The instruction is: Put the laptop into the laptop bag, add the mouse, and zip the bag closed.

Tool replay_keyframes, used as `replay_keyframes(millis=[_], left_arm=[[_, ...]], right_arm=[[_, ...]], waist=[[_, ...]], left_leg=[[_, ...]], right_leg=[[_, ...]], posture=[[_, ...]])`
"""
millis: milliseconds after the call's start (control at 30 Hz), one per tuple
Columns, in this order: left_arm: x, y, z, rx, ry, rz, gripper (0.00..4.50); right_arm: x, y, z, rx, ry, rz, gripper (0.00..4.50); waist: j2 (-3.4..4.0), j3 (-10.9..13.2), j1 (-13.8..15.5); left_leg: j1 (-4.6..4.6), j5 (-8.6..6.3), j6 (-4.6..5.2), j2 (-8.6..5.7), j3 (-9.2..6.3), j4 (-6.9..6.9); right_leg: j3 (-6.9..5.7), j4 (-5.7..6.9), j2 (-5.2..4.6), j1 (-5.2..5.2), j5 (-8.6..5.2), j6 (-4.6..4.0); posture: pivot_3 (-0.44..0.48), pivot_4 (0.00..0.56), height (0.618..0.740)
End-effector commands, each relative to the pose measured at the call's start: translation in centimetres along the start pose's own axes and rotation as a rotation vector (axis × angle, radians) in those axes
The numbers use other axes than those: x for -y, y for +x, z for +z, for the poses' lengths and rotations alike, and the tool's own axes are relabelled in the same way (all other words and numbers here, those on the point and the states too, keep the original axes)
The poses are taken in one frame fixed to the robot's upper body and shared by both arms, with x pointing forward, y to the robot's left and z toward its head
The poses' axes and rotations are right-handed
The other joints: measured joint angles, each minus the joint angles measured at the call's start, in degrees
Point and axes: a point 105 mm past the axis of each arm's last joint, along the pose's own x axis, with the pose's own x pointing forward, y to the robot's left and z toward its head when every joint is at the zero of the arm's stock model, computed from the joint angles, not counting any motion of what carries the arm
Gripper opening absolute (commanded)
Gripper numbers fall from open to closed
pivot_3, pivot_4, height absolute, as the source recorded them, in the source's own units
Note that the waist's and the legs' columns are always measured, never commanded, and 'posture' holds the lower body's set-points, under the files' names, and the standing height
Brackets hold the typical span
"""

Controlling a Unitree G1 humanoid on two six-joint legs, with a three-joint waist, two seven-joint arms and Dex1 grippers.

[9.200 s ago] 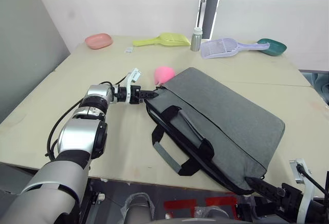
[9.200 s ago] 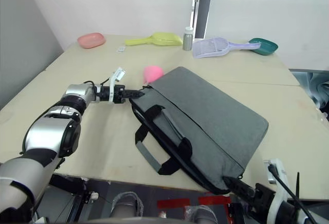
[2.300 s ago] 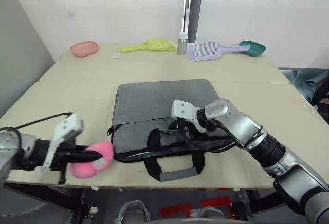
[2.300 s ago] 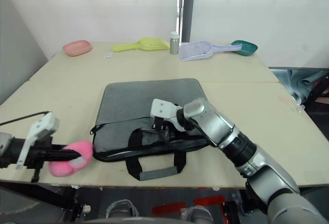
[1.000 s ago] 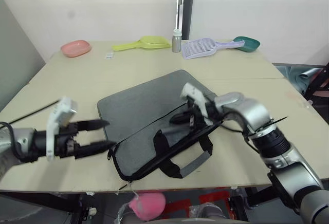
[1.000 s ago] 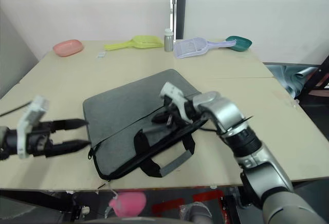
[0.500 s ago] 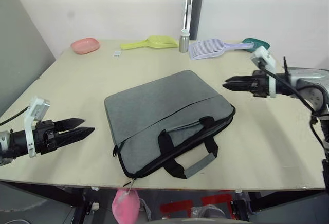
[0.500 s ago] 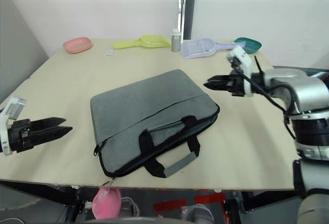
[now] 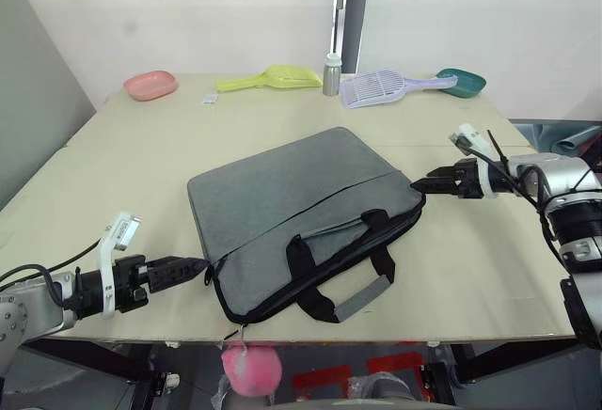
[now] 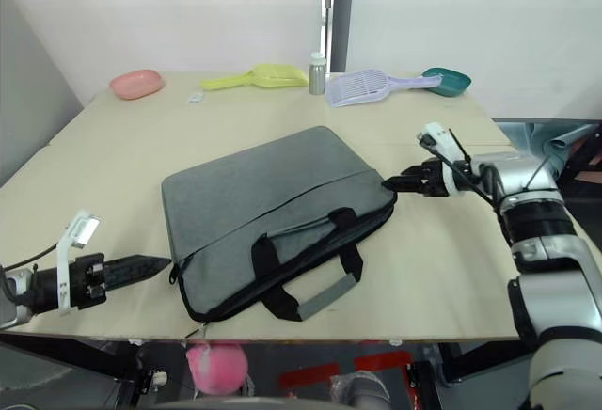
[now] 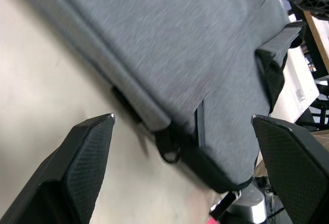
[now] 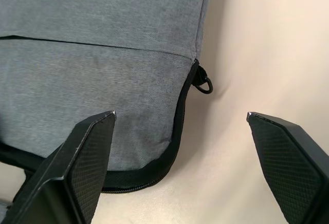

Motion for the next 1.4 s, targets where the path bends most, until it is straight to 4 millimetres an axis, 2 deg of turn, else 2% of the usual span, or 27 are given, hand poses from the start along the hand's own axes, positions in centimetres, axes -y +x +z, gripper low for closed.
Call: replay_keyframes(millis=[33, 200, 333, 500, 533, 633, 767, 833, 900, 933, 1167, 1300, 1400], left_arm=[[1.8, 0.9, -0.4, -0.016, 0.001, -0.075, 4.50], [3.2, 2.4, -1.1, -0.033, -0.046, -0.152, 4.50], [2.0, 3.7, -1.8, -0.064, -0.082, -0.102, 4.50], [1.8, 5.4, -1.6, -0.061, -0.095, -0.095, 4.50], [1.7, 5.8, -1.3, -0.050, -0.100, -0.092, 3.93], [2.0, 6.5, -0.4, -0.013, -0.107, -0.113, 2.93], [2.0, 6.5, 1.1, 0.015, -0.087, -0.108, 1.51], [1.6, 6.3, 1.8, 0.029, -0.079, -0.089, 0.70], [1.4, 6.2, 2.8, 0.049, -0.067, -0.077, 0.11], [1.5, 6.2, 3.4, 0.062, -0.061, -0.081, 0.03], [4.7, 5.8, 7.4, 0.153, -0.017, -0.230, 0.03], [3.0, 5.1, 9.5, 0.229, -0.087, -0.185, 0.03], [1.4, 4.5, 10.2, 0.243, -0.120, -0.120, 0.03]], right_arm=[[-0.4, 0.2, 0.8, 0.024, -0.021, 0.036, 4.27], [-1.4, 0.9, -0.1, -0.005, -0.008, 0.099, 4.27], [-2.0, 1.5, -1.3, -0.048, 0.017, 0.128, 4.27], [-2.2, 1.8, -2.1, -0.071, 0.031, 0.136, 2.83], [-2.2, 1.9, -2.1, -0.071, 0.033, 0.137, 2.43], [-2.6, 1.6, -2.1, -0.067, 0.030, 0.161, 1.45], [-2.9, 1.2, -2.1, -0.059, 0.021, 0.177, 0.09], [-3.1, 1.0, -2.1, -0.056, 0.017, 0.179, 0.00], [-3.2, 1.1, -2.3, -0.053, 0.013, 0.182, 0.00], [-3.3, 1.1, -2.4, -0.052, 0.011, 0.186, 0.00], [-5.3, 0.7, -2.5, -0.044, -0.033, 0.255, 0.00], [-7.7, 0.3, -1.3, -0.008, -0.065, 0.352, 0.00], [-9.3, 0.2, -0.8, -0.004, -0.088, 0.401, 0.00]], waist=[[0.00, 0.00, 0.17], [0.02, 0.02, 0.65], [0.02, 0.02, 0.74], [0.05, 0.00, 0.88], [0.06, -0.01, 0.90], [0.06, -0.01, 1.03], [0.06, 0.00, 1.08], [0.05, 0.00, 1.01], [0.04, 0.00, 1.04], [0.04, 0.01, 1.07], [0.00, 0.06, 1.16], [0.01, 0.10, 0.99], [0.01, 0.16, 0.38]], left_leg=[[-0.02, -0.03, 0.00, 0.00, -0.01, 0.05], [-0.05, -0.06, -0.02, 0.00, -0.07, 0.25], [-0.03, -0.06, -0.01, 0.00, -0.08, 0.35], [-0.01, -0.06, 0.02, -0.05, -0.08, 0.50], [0.00, -0.07, 0.04, -0.05, -0.08, 0.54], [0.01, -0.07, 0.07, -0.08, -0.08, 0.62], [0.00, -0.07, 0.08, -0.08, -0.09, 0.72], [-0.01, -0.08, 0.10, -0.08, -0.09, 0.71], [-0.01, -0.07, 0.10, -0.08, -0.08, 0.69], [-0.02, -0.07, 0.10, -0.07, -0.09, 0.68], [-0.08, -0.07, 0.10, -0.07, -0.10, 0.63], [-0.09, -0.07, 0.10, -0.08, -0.09, 0.54], [-0.09, -0.06, 0.09, -0.06, -0.07, 0.46]], right_leg=[[0.00, 0.00, -0.01, 0.00, 0.01, -0.01], [-0.01, 0.14, -0.01, 0.01, 0.05, -0.08], [0.00, 0.22, -0.02, 0.04, 0.06, -0.09], [0.04, 0.34, -0.08, 0.07, 0.09, -0.13], [0.04, 0.35, -0.09, 0.10, 0.10, -0.15], [0.04, 0.38, -0.13, 0.16, 0.12, -0.18], [0.05, 0.38, -0.13, 0.18, 0.17, -0.19], [0.05, 0.36, -0.13, 0.17, 0.17, -0.19], [0.05, 0.35, -0.13, 0.16, 0.17, -0.19], [0.03, 0.35, -0.12, 0.15, 0.17, -0.19], [0.02, 0.27, -0.12, 0.13, 0.18, -0.19], [0.01, 0.23, -0.10, 0.10, 0.18, -0.18], [0.03, 0.16, -0.07, 0.06, 0.20, -0.15]], posture=[[0.000, 0.150, 0.740], [0.000, 0.150, 0.740], [0.000, 0.150, 0.740], [0.000, 0.150, 0.740], [0.000, 0.150, 0.740], [0.000, 0.150, 0.740], [0.000, 0.150, 0.740], [0.000, 0.150, 0.740], [0.000, 0.150, 0.740], [0.000, 0.150, 0.740], [0.000, 0.150, 0.740], [0.000, 0.150, 0.740], [0.000, 0.150, 0.740]])
